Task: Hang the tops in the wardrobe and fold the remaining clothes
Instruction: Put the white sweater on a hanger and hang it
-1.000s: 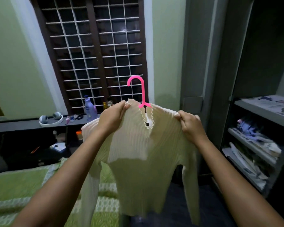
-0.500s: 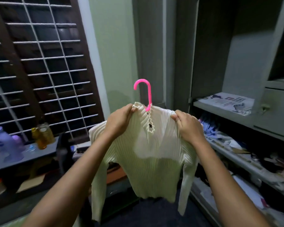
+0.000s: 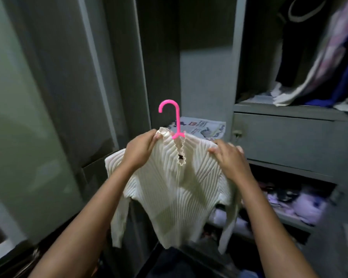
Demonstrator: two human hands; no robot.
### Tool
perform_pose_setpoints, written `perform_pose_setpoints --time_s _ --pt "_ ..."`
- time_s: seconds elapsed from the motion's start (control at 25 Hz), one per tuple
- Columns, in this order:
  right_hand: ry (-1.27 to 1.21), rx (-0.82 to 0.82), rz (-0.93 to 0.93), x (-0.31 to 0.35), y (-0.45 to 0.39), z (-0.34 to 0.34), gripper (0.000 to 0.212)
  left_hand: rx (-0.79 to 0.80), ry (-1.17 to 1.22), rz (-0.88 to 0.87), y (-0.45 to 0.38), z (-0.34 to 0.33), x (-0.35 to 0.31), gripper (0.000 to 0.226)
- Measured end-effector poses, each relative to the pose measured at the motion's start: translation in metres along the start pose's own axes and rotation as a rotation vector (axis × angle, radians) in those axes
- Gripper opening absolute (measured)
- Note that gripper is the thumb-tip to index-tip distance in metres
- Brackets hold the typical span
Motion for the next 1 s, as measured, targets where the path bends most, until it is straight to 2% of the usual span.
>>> perform_pose_setpoints --time_s 0.16,0.28,0.44,0.6,0.76,0.88,1.0 --pt "0.234 -0.092 -0.166 -0.036 0.001 0.021 0.021 0.033 0.162 -0.120 -0.057 -0.041 -0.001 0.030" --pt "0.293 -0.189 -0.220 -0.020 -0.009 0.032 0.018 0.041 0.237 -0.293 -0.093 -0.060 -0.026 0.039" --pt "0.399 -0.284 -0.313 -0.002 -0.009 0.061 0.024 0.091 0.432 -0.412 -0.127 -0.068 -0.039 0.054" --pt "0.439 -0.387 -0.466 0.008 0.005 0.090 0.033 0.110 0.484 -0.473 -0.154 -0.071 -0.052 0.051" --pt "0.511 -0.482 -0.537 0.035 0.009 0.118 0.035 0.118 0.492 -0.541 -0.176 -0.052 -0.078 0.046" --pt "0.566 -0.536 -0.573 0.051 0.011 0.142 0.032 0.080 0.580 -0.517 -0.188 -0.050 -0.077 0.039" --pt "0.627 -0.573 -0.591 0.067 -0.002 0.165 0.035 0.050 0.545 -0.555 -0.202 -0.040 -0.089 0.035"
Point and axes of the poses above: each hand's wrist, its own y-axis away from the middle knuckle, its own z-axis out of the back of the hand, x = y × z, the point moved 2 cm from there along -y, towards the middle knuckle, and after that the axes turned 7 degrees about -y, right-handed, at the moved point
